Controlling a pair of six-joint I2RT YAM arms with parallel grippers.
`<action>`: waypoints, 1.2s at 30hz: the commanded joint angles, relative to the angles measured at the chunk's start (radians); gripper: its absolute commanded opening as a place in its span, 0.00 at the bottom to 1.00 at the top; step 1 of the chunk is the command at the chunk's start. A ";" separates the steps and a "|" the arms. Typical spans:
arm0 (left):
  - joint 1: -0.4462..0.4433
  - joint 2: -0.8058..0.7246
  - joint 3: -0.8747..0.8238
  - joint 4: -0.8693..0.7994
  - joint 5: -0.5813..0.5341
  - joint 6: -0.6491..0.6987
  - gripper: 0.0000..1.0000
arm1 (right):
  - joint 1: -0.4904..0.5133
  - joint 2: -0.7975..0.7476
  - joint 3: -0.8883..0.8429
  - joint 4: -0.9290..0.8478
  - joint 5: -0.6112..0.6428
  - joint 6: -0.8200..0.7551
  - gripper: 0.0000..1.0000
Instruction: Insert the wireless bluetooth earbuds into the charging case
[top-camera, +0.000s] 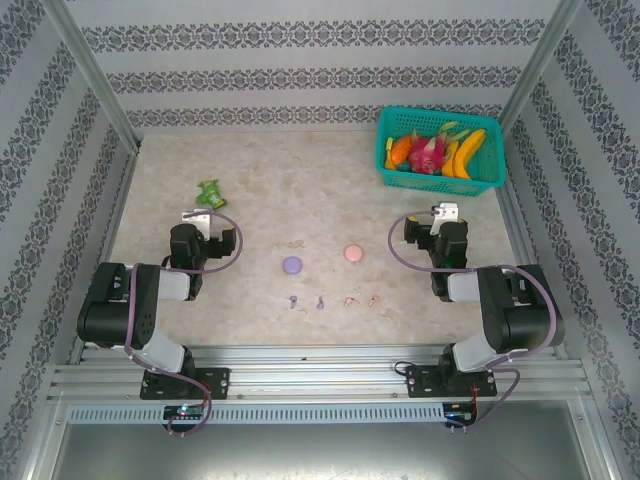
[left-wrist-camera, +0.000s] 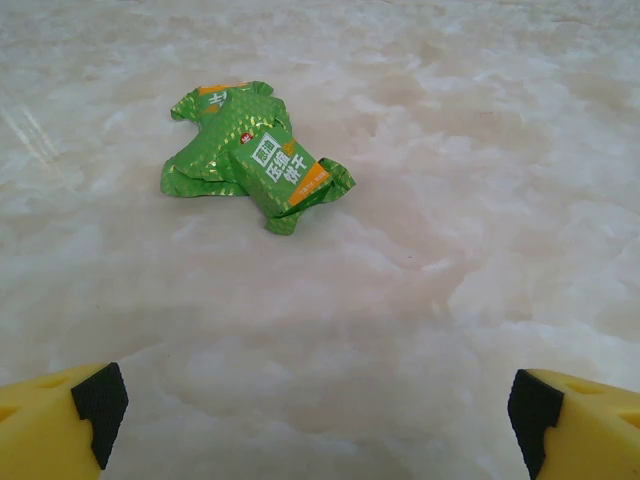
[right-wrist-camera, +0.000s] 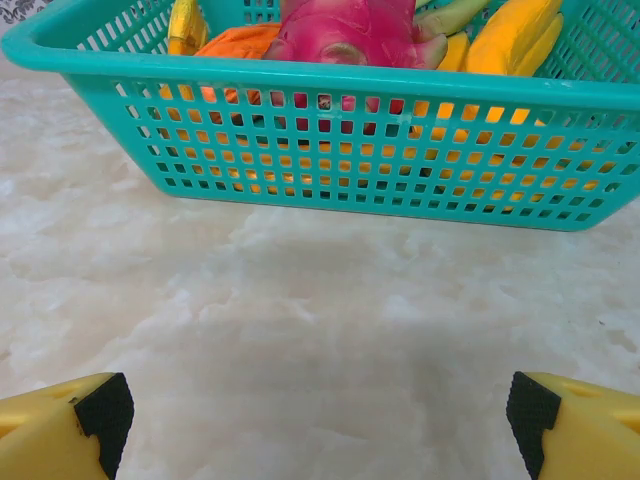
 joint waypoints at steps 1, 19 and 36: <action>0.010 -0.003 0.016 0.030 0.012 -0.005 1.00 | -0.008 -0.015 0.016 0.009 -0.016 -0.014 0.98; 0.011 -0.001 0.028 0.014 0.003 -0.012 1.00 | -0.021 -0.011 0.023 -0.001 -0.039 -0.006 0.98; 0.006 -0.266 0.375 -0.691 -0.075 -0.224 1.00 | -0.005 -0.448 0.232 -0.793 0.019 0.534 0.98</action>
